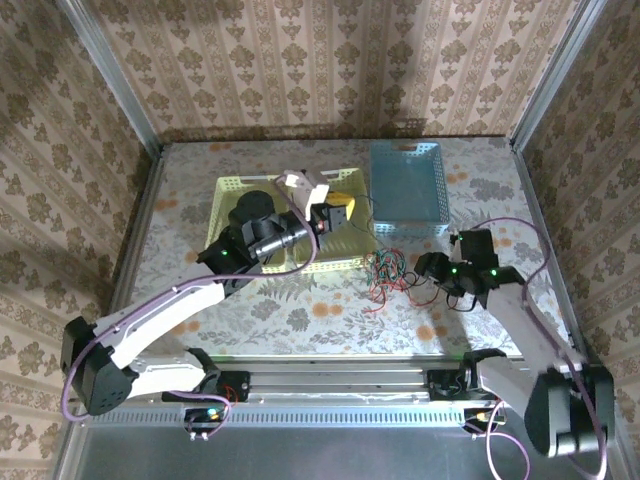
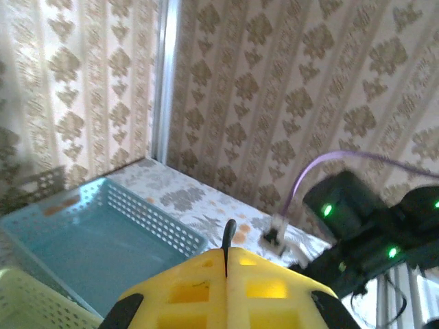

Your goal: Untangle the cables

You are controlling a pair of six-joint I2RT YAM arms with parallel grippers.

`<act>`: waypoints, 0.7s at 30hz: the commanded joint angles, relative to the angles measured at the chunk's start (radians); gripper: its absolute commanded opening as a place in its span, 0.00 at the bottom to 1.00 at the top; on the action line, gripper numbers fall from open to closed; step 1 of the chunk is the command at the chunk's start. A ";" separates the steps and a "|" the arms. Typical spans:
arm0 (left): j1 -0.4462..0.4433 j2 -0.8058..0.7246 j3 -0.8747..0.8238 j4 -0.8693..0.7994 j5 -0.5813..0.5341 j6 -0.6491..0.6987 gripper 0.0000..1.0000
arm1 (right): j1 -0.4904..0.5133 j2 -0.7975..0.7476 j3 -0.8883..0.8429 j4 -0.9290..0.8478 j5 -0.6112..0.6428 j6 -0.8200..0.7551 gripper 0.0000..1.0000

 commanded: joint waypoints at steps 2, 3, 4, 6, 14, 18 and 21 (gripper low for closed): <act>-0.036 0.045 0.045 -0.055 0.057 0.044 0.00 | 0.008 -0.151 0.069 -0.001 -0.018 -0.074 0.62; -0.037 0.052 0.047 -0.056 0.063 0.045 0.00 | 0.009 -0.170 0.082 0.012 -0.052 -0.079 0.63; -0.039 0.060 0.050 -0.054 0.068 0.044 0.00 | 0.012 -0.181 0.098 0.034 -0.107 -0.081 0.63; -0.040 0.076 0.058 -0.059 0.080 0.043 0.00 | 0.023 -0.184 0.133 0.081 -0.212 -0.076 0.63; -0.043 0.112 0.086 -0.086 0.107 0.047 0.00 | 0.155 -0.106 0.269 0.160 -0.353 -0.049 0.64; -0.053 0.114 0.082 -0.107 0.102 0.056 0.00 | 0.163 -0.081 0.291 0.209 -0.328 0.023 0.65; -0.060 0.114 0.077 -0.121 0.100 0.056 0.00 | 0.169 -0.081 0.292 0.242 -0.307 0.054 0.65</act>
